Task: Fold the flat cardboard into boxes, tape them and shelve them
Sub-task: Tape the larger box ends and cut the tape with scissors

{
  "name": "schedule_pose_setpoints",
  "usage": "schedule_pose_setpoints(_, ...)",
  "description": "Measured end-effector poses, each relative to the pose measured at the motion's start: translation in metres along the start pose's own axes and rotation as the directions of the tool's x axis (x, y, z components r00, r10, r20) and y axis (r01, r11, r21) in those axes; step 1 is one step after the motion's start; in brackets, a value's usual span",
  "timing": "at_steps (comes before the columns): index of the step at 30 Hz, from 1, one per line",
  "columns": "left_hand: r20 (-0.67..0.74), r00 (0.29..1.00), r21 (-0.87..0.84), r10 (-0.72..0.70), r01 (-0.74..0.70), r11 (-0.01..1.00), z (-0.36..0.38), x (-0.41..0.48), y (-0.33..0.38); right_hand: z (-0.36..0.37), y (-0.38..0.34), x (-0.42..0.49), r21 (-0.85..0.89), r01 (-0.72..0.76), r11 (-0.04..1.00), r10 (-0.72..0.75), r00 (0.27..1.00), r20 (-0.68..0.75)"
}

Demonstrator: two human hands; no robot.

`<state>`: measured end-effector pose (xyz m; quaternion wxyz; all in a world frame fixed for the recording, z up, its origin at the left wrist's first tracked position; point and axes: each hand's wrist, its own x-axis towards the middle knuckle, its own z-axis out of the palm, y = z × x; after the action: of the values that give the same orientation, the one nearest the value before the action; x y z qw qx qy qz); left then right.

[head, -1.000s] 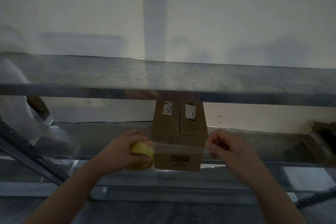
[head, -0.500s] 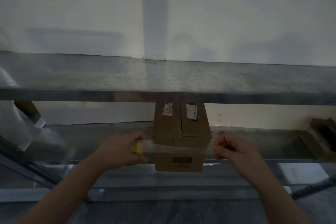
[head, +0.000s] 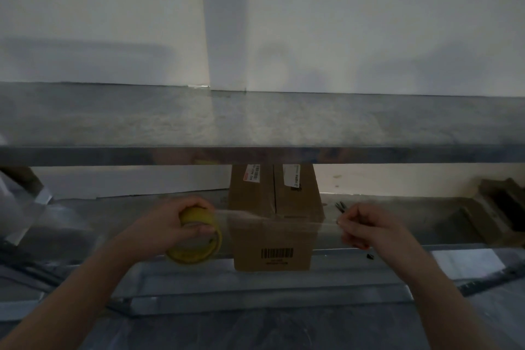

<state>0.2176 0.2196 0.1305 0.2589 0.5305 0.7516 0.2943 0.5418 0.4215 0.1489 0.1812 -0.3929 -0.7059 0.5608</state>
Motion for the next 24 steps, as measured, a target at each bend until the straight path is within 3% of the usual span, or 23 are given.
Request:
schedule_pose_setpoints(4, -0.056, 0.998, 0.341, 0.023, -0.003, 0.940, 0.001, 0.000, 0.006, -0.008, 0.005, 0.004, 0.048, 0.006, 0.999, -0.007, 1.000, 0.024)
schedule_pose_setpoints(9, -0.045, 0.997, 0.034, -0.068, 0.070, 0.997, 0.005, -0.002, 0.009, -0.014, 0.016, 0.015, 0.043, -0.006, 0.999, 0.006, 1.000, 0.000)
schedule_pose_setpoints(11, -0.058, 0.992, 0.001, -0.109, 0.109, 0.994, 0.007, 0.001, 0.007, -0.014, 0.020, 0.020, 0.040, -0.013, 0.999, 0.013, 1.000, 0.012)
schedule_pose_setpoints(14, -0.154, 0.978, 0.218, -0.138, 0.170, 0.961, 0.010, 0.009, -0.003, -0.015, 0.024, 0.025, 0.009, -0.015, 1.000, 0.014, 0.999, 0.051)
schedule_pose_setpoints(17, -0.162, 0.986, 0.531, -0.046, 0.126, 0.838, 0.011, 0.020, -0.016, -0.015, 0.032, 0.032, -0.003, -0.028, 1.000, 0.028, 0.998, 0.053)
schedule_pose_setpoints(24, -0.014, 0.993, 0.369, -0.116, 0.113, 0.923, 0.030, 0.036, -0.024, -0.009, 0.072, 0.073, 0.079, -0.169, 0.982, 0.171, 0.985, -0.013)
